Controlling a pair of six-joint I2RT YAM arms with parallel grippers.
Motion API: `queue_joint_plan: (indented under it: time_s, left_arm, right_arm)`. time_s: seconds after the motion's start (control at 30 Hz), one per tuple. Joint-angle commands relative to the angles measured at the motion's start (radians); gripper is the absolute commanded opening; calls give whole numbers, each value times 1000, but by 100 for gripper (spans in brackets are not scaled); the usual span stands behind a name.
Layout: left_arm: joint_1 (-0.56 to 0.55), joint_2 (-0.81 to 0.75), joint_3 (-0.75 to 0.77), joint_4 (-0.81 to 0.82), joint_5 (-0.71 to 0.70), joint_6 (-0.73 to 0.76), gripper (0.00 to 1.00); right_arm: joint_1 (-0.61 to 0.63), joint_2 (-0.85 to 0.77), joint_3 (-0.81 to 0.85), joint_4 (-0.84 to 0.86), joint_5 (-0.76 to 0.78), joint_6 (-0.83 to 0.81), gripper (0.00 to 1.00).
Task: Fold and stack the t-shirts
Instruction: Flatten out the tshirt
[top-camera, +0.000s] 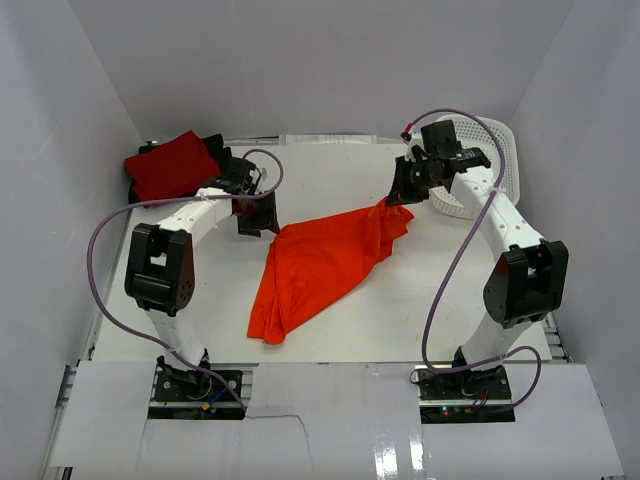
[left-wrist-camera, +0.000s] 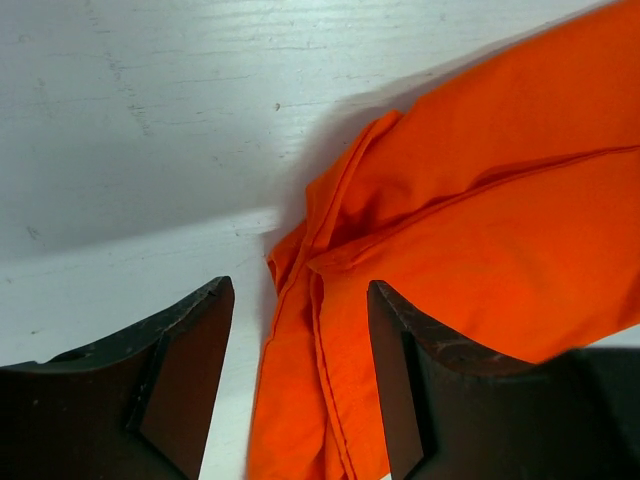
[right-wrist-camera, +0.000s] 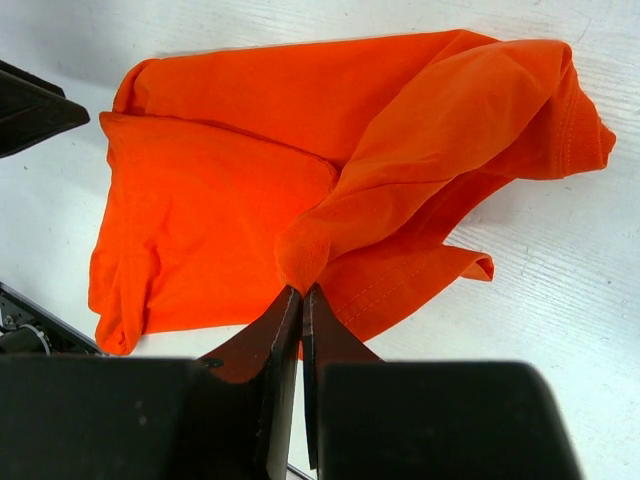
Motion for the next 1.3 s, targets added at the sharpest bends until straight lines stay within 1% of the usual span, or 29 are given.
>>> queue_joint_plan:
  time_s: [0.0,0.37,0.57,0.67,0.8,0.87,0.97,1.0,1.03,1.07,1.23,1.27]
  left_arm:
    - [-3,17,4,19,16,14,66]
    - [-12,28,-4,44,38,9,64]
    - [-34,26,-29,67,45,-2,64]
    - [-46,31,-26,67,50,-5,62]
    - [-49,40,-23,67,42,-5,61]
    - [-49,43,-23,67,41,0,59]
    - [-51,42,-23,67,45,1,52]
    - [-49,40,-23,68,50,1,45]
    - [-51,45,-23,68,54,3,42]
    - [-49,45,-21,68,58,4,40]
    - [-49,68,-20,68,65,7,40]
    - [-51,68,-18,67,68,7,38]
  right_arm:
    - [3,-38,-6,35,-17,-9,8]
    - [3,-45,-29,37,-6,-17,8]
    - [3,-48,-29,35,-5,-14,8]
    - [3,-46,-28,32,-3,-14,8]
    - [3,-48,-28,29,-3,-13,8]
    - [3,-48,-26,28,-3,-13,8]
    - [3,-48,-26,28,2,-13,8]
    - [3,-46,-26,25,2,-13,8]
    - [3,-45,-23,24,0,-13,8]
    - [3,-44,-22,24,-1,-13,8]
    - [3,-44,-17,20,-3,-13,8]
    - [3,-44,-14,17,-2,-13,8]
